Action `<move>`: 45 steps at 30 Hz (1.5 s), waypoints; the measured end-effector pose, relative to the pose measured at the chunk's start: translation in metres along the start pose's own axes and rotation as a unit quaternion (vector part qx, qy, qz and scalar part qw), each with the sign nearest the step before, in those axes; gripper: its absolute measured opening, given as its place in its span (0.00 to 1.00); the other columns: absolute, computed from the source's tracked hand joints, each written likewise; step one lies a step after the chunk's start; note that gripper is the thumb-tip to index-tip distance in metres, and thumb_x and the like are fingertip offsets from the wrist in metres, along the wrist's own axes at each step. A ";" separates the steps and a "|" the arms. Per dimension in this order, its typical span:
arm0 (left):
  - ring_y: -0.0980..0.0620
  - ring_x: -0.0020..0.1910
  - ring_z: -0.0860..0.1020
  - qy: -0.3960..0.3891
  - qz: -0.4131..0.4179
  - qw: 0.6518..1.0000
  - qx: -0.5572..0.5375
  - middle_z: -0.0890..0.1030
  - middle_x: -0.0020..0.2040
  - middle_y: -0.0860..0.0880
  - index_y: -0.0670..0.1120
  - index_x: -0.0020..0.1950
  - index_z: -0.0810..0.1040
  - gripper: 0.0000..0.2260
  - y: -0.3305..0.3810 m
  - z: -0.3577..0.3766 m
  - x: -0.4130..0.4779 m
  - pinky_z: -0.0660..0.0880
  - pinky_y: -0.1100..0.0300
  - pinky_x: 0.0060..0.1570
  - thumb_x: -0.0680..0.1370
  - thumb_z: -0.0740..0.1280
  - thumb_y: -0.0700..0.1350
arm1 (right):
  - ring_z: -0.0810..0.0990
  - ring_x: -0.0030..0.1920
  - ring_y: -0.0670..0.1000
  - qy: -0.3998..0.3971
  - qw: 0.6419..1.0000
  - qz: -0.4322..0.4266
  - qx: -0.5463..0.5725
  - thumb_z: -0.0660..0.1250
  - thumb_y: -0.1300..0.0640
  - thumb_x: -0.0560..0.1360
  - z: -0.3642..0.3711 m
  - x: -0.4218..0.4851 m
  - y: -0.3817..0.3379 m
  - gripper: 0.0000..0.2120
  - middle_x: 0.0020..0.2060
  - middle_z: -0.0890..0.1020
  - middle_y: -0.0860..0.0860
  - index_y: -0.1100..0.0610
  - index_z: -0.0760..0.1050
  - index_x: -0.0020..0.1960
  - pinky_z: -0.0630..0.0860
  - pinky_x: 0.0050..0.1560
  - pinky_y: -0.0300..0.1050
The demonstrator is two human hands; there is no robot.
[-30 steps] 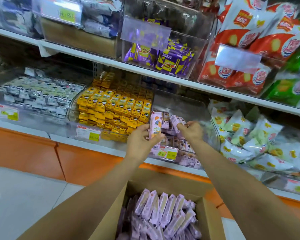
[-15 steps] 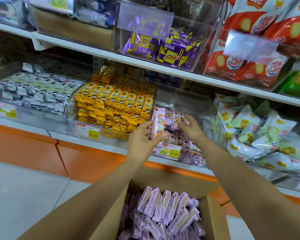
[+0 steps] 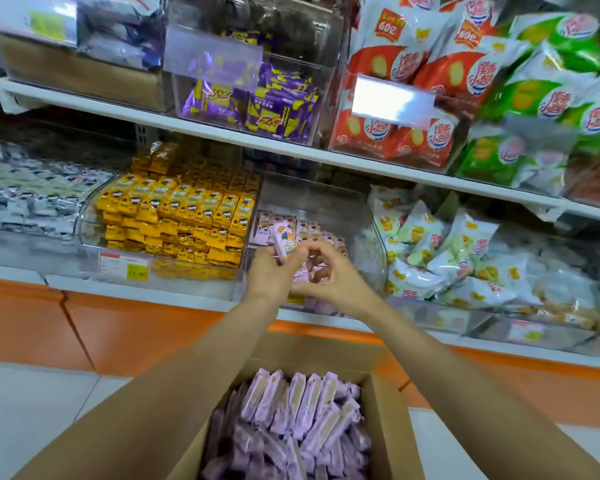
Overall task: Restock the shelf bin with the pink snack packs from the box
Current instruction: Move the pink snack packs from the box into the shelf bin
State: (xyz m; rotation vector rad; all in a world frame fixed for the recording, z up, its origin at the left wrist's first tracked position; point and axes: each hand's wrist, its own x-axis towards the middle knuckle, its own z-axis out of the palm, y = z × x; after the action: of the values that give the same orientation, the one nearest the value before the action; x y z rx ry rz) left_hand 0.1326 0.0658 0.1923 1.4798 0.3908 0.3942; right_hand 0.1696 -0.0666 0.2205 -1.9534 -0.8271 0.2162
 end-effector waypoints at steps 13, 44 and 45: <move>0.45 0.65 0.73 -0.080 0.417 0.726 0.541 0.76 0.65 0.46 0.46 0.70 0.71 0.24 -0.053 -0.039 0.011 0.57 0.46 0.71 0.80 0.53 0.56 | 0.80 0.47 0.56 0.265 0.921 0.173 -0.226 0.72 0.55 0.73 -0.036 0.073 0.052 0.15 0.44 0.82 0.57 0.62 0.77 0.54 0.76 0.47 0.48; 0.44 0.69 0.69 -0.383 0.089 0.724 0.566 0.74 0.67 0.44 0.47 0.67 0.75 0.28 -0.201 -0.081 -0.150 0.67 0.50 0.67 0.74 0.51 0.58 | 0.75 0.45 0.51 -0.152 0.949 0.261 -0.087 0.65 0.62 0.77 0.103 -0.168 0.128 0.11 0.47 0.79 0.55 0.62 0.74 0.59 0.73 0.52 0.48; 0.43 0.69 0.70 -0.367 0.085 0.729 0.572 0.74 0.68 0.43 0.46 0.68 0.75 0.31 -0.213 -0.086 -0.159 0.66 0.48 0.68 0.72 0.50 0.60 | 0.76 0.50 0.51 -0.179 0.940 0.279 -0.085 0.66 0.62 0.77 0.116 -0.178 0.138 0.14 0.54 0.79 0.57 0.62 0.73 0.62 0.73 0.56 0.46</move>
State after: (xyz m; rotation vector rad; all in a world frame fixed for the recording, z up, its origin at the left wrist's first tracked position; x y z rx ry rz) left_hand -0.0452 0.0528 -0.0227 2.7308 -0.2410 -0.4388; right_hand 0.0442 -0.1377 0.0118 -2.3179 -0.5020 0.8829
